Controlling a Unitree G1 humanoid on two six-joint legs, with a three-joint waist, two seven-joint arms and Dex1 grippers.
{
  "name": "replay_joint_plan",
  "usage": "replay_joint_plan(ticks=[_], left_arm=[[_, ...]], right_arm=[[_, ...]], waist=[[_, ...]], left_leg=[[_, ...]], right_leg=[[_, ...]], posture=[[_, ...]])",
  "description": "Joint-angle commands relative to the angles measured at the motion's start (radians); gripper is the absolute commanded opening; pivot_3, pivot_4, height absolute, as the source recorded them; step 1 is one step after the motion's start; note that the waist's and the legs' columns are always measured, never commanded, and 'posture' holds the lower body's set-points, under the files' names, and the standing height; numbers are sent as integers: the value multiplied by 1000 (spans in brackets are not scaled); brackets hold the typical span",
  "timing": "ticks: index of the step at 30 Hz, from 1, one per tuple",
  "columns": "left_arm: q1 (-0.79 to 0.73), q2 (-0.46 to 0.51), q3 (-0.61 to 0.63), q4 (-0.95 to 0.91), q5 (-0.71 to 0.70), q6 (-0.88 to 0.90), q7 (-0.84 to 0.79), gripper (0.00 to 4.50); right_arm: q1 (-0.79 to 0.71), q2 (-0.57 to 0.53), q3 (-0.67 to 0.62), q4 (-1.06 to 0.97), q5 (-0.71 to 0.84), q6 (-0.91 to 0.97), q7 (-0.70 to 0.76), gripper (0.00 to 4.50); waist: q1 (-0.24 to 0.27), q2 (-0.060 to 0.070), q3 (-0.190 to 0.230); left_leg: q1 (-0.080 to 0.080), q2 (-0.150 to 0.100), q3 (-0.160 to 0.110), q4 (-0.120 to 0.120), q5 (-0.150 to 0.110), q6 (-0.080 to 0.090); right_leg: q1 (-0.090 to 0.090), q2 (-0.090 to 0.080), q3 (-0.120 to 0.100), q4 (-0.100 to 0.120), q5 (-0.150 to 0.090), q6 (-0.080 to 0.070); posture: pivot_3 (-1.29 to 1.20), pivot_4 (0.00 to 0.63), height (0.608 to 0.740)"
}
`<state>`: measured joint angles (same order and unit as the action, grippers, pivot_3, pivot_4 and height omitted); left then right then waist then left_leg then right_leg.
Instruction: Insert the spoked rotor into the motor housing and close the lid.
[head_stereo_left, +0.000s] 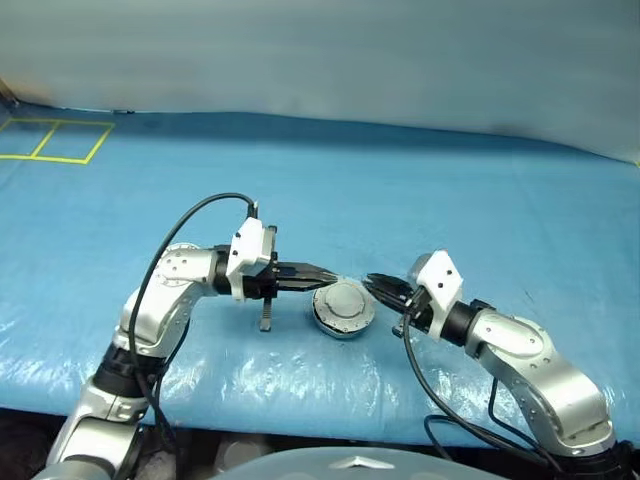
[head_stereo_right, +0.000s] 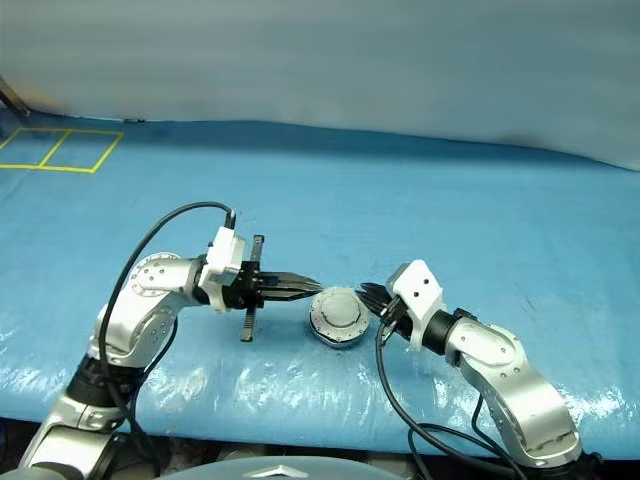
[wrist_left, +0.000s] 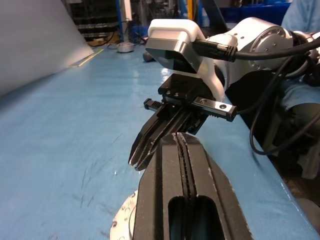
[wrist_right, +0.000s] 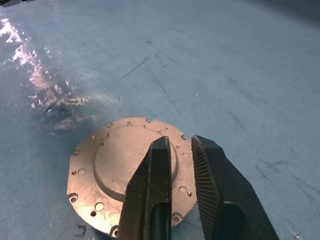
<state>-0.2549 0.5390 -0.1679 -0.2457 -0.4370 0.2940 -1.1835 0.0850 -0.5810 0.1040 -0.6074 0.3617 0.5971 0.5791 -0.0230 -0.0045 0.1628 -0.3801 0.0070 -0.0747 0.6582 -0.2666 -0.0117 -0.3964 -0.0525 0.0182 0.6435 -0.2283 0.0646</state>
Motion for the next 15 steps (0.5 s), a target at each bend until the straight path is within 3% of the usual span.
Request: replay_joint_plan(ticks=[1, 9, 15], left_arm=[[63, 35, 9, -78, 39, -17, 48, 0], [179, 36, 48, -165, -4, 18, 146, 0], [210, 35, 57, -178, -7, 26, 188, 0]], right_arm=[[-31, 3, 22, 5, -4, -28, 27, 1927], [-88, -5, 65, 64, 5, -16, 95, 4485], [-115, -10, 126, 116, -44, -24, 117, 4485]], waist=[[0, 0, 0], [8, -1, 1], [8, -1, 1]], left_leg=[[0, 0, 0, 0, 0, 0], [0, 0, 1, 0, 0, 0], [0, 0, 0, 0, 0, 0]], right_leg=[[0, 0, 0, 0, 0, 0], [0, 0, 0, 0, -3, -5], [0, 0, 0, 0, -3, -5]], posture=[[0, 150, 740], [0, 150, 740], [0, 150, 740]])
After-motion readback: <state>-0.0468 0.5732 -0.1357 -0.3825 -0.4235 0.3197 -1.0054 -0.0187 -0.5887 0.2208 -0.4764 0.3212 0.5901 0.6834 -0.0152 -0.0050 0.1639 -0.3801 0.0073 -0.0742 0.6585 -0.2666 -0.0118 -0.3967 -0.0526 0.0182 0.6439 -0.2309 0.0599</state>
